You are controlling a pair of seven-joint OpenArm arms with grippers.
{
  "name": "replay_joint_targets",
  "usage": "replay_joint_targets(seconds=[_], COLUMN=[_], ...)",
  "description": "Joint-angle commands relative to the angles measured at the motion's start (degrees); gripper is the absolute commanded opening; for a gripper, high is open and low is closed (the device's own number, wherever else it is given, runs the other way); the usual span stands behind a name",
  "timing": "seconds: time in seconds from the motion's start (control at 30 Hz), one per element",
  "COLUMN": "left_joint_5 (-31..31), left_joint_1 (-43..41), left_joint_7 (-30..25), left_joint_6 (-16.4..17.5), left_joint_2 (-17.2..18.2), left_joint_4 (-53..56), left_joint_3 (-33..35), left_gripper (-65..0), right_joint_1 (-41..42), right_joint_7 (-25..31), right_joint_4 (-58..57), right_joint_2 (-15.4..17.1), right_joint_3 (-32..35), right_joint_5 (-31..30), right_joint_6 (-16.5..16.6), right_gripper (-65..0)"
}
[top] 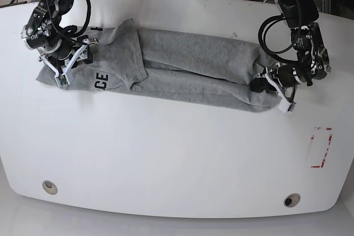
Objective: Layout the t-shirt on the table in an organized manner, then fold the t-shirt properly
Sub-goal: 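Lift the strip end with the left gripper and carry it toward the right gripper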
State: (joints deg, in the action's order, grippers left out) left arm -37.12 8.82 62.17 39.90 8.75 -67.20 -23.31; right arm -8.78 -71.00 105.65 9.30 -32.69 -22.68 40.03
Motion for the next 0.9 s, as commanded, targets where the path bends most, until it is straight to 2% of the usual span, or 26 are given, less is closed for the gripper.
replay_joint_targets(seconds=[0.0, 0.2, 0.27, 0.5, 0.77, 0.87], left_joint_5=[-0.72, -0.46, -0.46, -0.46, -0.55, -0.55], left_joint_1=[0.9, -2.09, -2.89, -4.82, -5.52, -5.52], left_joint_7=[-0.33, -0.06, 0.11, 4.25, 6.44, 6.53], left_joint_6=[0.1, 0.1, 0.1, 0.1, 0.1, 0.1], left_joint_2=[0.61, 1.22, 2.54, 5.18, 4.48, 2.63], left_joint_4=[-5.37, -14.69, -18.03, -27.35, -33.77, -34.21], left_joint_3=[0.15, 4.28, 6.3, 13.24, 16.94, 18.61], left_gripper=[-64.2, -64.2, -64.2, -64.0, -64.0, -64.0], right_joint_1=[0.56, 0.47, 0.47, 0.47, 0.47, 0.47], right_joint_7=[0.72, 0.63, 0.63, 0.63, 0.63, 0.63], right_joint_4=[0.95, 0.95, 0.95, 0.95, 0.95, 0.95], right_joint_2=[0.59, 0.5, 0.5, 0.5, 0.5, 0.5], right_joint_3=[-0.24, -0.24, -0.24, -0.24, -0.32, -0.32], right_joint_5=[-0.49, -0.49, -0.49, -0.49, -0.49, -0.49], right_joint_6=[-0.03, -0.03, -0.03, -0.03, -0.03, -0.03], right_gripper=[-35.8, -35.8, -35.8, -35.8, -35.8, -35.8])
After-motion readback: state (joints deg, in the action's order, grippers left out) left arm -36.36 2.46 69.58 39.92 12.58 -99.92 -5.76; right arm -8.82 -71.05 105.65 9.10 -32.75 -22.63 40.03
